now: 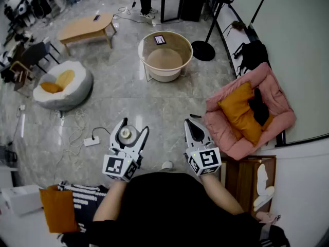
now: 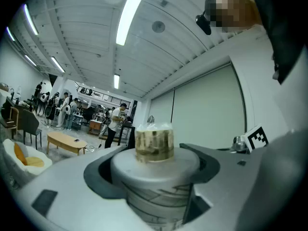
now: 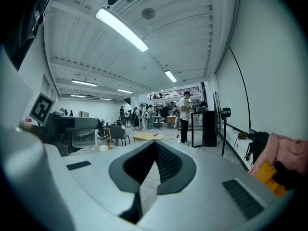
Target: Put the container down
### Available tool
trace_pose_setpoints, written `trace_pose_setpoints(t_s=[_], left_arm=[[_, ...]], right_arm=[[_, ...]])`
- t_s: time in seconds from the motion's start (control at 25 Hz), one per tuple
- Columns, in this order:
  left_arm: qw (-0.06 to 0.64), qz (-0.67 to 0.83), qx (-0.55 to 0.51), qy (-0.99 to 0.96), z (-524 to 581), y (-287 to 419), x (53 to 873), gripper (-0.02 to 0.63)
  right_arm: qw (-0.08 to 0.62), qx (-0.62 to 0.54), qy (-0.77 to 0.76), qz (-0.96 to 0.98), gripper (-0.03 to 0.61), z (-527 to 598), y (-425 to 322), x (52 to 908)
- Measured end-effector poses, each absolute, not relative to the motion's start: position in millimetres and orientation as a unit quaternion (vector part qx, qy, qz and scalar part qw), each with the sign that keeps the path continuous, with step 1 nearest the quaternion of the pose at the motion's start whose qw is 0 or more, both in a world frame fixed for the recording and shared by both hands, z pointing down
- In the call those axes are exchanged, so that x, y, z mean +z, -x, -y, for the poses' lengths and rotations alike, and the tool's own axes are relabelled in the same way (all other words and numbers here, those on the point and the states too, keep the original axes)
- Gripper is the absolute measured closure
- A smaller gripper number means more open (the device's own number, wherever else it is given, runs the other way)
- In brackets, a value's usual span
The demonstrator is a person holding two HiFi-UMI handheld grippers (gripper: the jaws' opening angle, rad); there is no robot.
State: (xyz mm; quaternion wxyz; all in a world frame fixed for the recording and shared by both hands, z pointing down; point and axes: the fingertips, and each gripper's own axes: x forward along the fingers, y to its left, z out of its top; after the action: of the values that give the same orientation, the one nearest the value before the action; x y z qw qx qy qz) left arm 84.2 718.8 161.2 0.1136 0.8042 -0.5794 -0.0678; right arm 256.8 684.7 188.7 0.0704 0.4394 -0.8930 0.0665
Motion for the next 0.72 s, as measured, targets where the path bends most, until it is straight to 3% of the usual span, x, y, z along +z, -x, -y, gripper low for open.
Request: trace_pose_setpoints(t_s=[0.72], left_arm=[[0.129,0.571,-0.079,-0.807,-707.9,-113.5,170.6,0.261]], right_arm=[[0.067,0.076,-0.443,0.891,0.557,-679.4,-280.7,211.6]])
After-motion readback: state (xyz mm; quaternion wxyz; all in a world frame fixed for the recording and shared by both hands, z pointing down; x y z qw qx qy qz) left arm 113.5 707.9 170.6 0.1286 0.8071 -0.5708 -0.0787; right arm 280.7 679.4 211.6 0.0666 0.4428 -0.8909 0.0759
